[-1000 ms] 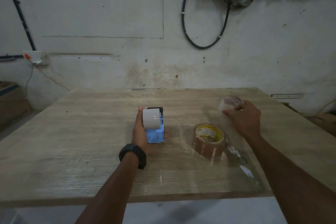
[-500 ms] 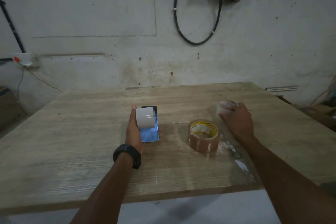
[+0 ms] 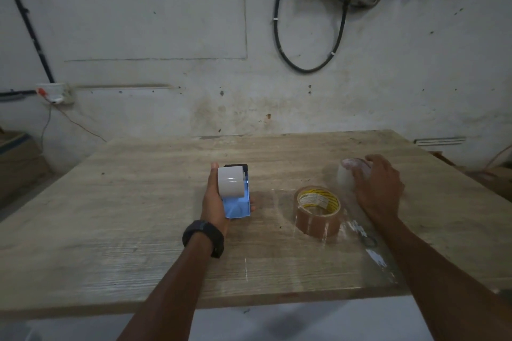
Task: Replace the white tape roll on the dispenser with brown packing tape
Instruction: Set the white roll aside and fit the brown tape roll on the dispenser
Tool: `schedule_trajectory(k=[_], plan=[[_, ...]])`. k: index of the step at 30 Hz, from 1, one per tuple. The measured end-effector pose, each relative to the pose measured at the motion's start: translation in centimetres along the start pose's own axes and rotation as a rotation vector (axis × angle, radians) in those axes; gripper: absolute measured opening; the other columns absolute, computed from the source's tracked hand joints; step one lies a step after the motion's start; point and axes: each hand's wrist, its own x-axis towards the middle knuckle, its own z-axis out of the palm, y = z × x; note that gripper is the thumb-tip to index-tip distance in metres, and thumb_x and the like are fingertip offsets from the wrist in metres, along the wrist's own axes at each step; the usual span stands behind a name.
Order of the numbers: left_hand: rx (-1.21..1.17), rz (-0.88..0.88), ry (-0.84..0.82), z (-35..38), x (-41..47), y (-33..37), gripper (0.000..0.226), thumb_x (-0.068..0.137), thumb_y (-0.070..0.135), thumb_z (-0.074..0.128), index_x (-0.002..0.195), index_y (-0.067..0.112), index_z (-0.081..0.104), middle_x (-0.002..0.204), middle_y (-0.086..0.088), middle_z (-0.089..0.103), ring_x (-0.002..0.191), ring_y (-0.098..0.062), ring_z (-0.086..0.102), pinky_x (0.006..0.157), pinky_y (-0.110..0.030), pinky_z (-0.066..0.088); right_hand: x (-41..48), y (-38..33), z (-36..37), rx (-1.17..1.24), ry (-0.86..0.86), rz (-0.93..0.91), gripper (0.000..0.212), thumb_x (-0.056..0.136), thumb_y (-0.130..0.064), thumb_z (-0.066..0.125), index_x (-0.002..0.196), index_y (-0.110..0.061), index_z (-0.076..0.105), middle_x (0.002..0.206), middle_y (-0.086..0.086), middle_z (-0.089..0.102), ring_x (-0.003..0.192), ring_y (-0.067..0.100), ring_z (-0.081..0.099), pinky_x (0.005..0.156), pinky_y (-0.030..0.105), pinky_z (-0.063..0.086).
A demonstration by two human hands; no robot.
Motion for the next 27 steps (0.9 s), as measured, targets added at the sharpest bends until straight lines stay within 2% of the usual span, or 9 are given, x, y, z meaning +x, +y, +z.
schedule_trajectory(k=[2,4,7,9,11,13,17,21,27], plan=[[-0.007,0.002,0.003,0.1,-0.1,0.0,0.071,0.096,0.063,0.03,0.07,0.02,0.081,0.068,-0.007,0.071,0.053,-0.019,0.066,0.05,-0.031,0.057,0.0,-0.9,-0.9,0.045,0.085,0.009,0.03,0.091,-0.032,0.057,0.116,-0.015,0.061,0.118,0.014,0.065,0.11,0.039,0.056,0.094,0.05,0.042],[-0.024,-0.008,-0.002,-0.1,0.0,-0.2,0.07,0.095,0.063,0.032,0.07,0.019,0.081,0.069,-0.006,0.071,0.054,-0.018,0.067,0.052,-0.03,0.057,0.1,-1.7,-1.2,0.134,0.09,0.033,0.025,0.092,-0.027,0.056,0.112,-0.015,0.064,0.115,0.013,0.067,0.109,0.036,0.056,0.095,0.047,0.04],[-0.031,-0.007,0.02,-0.3,0.3,-0.2,0.067,0.089,0.067,0.038,0.073,0.019,0.082,0.073,-0.004,0.073,0.059,-0.018,0.068,0.059,-0.031,0.059,0.1,-3.5,-1.9,0.184,0.012,-0.015,0.021,0.088,-0.034,0.056,0.102,-0.021,0.066,0.101,0.008,0.071,0.097,0.03,0.062,0.088,0.041,0.047],[-0.018,0.01,0.033,-0.5,0.6,-0.5,0.062,0.082,0.069,0.045,0.073,0.02,0.082,0.076,-0.003,0.074,0.063,-0.018,0.069,0.064,-0.033,0.059,-0.7,-5.1,-2.6,0.252,-0.292,-0.094,0.023,0.09,-0.04,0.059,0.1,-0.021,0.067,0.096,0.004,0.07,0.089,0.021,0.064,0.082,0.035,0.05],[0.007,0.024,0.052,-0.6,0.5,-0.6,0.064,0.088,0.068,0.041,0.069,0.021,0.081,0.074,-0.004,0.074,0.061,-0.018,0.069,0.063,-0.034,0.059,-2.2,-6.3,-3.2,0.307,-0.65,-0.176,0.043,0.087,-0.059,0.056,0.109,-0.024,0.066,0.104,-0.002,0.068,0.094,0.016,0.064,0.086,0.038,0.051],[0.021,0.027,0.057,-0.6,0.5,-0.6,0.066,0.091,0.066,0.039,0.067,0.021,0.081,0.071,-0.004,0.074,0.059,-0.018,0.07,0.062,-0.035,0.059,-3.4,-6.5,-3.4,0.309,-0.797,-0.237,0.068,0.074,-0.081,0.048,0.121,-0.033,0.061,0.116,-0.005,0.066,0.102,0.013,0.062,0.091,0.044,0.051],[0.045,0.05,0.09,-0.7,0.4,-0.4,0.058,0.074,0.071,0.053,0.074,0.02,0.08,0.076,-0.007,0.073,0.064,-0.022,0.068,0.068,-0.039,0.057,-4.0,-5.8,-3.7,0.248,-0.864,-0.316,0.082,0.062,-0.09,0.048,0.13,-0.045,0.049,0.131,-0.006,0.058,0.116,0.016,0.056,0.099,0.046,0.046],[0.063,0.052,0.079,-0.9,0.6,-0.5,0.062,0.087,0.067,0.043,0.067,0.022,0.08,0.072,-0.004,0.073,0.06,-0.019,0.069,0.066,-0.038,0.058,-4.0,-5.3,-4.4,0.201,-0.843,-0.362,0.092,0.057,-0.092,0.052,0.136,-0.046,0.044,0.141,-0.009,0.052,0.125,0.013,0.05,0.103,0.046,0.044],[0.085,0.041,0.071,-0.5,0.2,-0.4,0.063,0.088,0.069,0.043,0.069,0.022,0.08,0.074,-0.005,0.072,0.061,-0.021,0.066,0.062,-0.035,0.056,-4.2,-4.8,-5.6,0.202,-0.815,-0.394,0.095,0.059,-0.089,0.057,0.138,-0.036,0.048,0.138,-0.01,0.054,0.123,0.011,0.052,0.104,0.043,0.044]])
